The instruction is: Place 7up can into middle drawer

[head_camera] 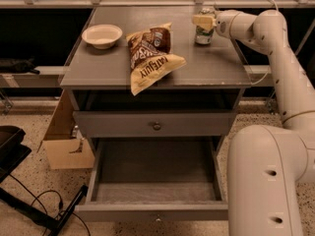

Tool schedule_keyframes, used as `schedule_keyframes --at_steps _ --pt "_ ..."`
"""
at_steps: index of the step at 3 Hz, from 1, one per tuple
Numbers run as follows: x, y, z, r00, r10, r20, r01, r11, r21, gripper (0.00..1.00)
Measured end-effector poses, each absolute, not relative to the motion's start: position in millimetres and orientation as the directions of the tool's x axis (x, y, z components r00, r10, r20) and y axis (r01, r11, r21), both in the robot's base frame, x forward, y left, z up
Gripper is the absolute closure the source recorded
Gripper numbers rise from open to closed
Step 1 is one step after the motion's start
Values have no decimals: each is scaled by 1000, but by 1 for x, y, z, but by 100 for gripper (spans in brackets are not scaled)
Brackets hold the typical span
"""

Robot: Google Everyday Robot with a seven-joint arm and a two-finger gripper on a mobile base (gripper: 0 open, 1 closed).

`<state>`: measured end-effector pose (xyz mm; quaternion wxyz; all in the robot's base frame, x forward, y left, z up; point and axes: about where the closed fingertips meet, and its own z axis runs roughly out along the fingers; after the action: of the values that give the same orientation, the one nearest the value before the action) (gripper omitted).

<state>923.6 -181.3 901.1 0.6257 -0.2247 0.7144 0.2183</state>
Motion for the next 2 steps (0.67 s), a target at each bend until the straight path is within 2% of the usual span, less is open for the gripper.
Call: schedule_keyframes --at_steps 2 --pt "924 -181 900 -117 -48 -992 -595 803 31 96"
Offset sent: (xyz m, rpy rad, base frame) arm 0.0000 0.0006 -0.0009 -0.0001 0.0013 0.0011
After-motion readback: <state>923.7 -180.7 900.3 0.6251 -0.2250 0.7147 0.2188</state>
